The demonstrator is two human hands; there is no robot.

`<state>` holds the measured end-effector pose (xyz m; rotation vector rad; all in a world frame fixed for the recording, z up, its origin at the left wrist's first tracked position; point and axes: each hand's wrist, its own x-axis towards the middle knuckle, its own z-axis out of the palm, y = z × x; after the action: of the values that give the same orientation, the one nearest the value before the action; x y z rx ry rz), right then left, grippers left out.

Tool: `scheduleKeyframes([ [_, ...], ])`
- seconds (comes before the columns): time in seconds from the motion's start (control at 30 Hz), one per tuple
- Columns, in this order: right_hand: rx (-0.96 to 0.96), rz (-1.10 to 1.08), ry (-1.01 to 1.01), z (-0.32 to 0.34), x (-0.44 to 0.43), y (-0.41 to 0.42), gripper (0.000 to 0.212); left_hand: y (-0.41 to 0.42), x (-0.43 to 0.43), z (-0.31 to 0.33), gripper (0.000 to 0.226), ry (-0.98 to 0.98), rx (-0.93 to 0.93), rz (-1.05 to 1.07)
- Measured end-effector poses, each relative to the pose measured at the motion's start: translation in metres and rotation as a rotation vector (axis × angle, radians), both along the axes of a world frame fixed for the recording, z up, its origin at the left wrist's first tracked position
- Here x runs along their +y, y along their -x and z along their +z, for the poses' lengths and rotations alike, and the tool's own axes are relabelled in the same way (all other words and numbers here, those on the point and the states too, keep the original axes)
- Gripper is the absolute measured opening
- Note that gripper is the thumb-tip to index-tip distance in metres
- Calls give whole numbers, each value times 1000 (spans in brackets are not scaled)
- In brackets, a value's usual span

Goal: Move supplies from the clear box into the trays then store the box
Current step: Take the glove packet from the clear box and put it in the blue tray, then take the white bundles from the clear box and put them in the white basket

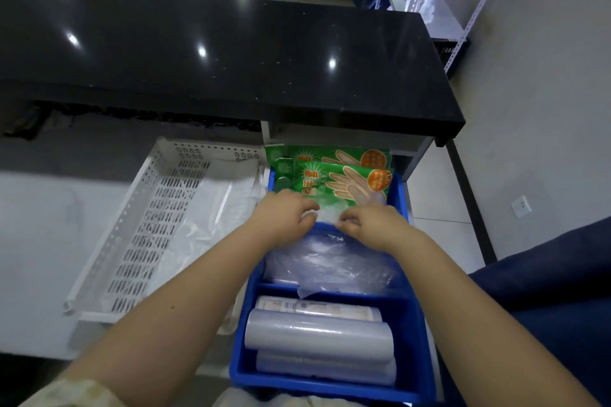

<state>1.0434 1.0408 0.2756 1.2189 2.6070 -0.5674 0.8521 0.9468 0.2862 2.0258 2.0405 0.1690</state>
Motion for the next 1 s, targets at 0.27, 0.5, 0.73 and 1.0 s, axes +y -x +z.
scheduleKeyframes([
  [0.27, 316, 277, -378, 51, -18, 85, 32, 49, -41, 34, 37, -273, 83, 371],
  [0.5, 328, 606, -255, 62, -102, 181, 41, 111, -159, 38, 36, -317, 128, 767],
  [0.73, 338, 1017, -317, 69, -267, 302, 46, 187, -349, 40, 35, -365, 179, 1067],
  [1.0, 341, 1438, -302, 45, -541, 438, 43, 259, -624, 15, 47, -151, 234, 1388],
])
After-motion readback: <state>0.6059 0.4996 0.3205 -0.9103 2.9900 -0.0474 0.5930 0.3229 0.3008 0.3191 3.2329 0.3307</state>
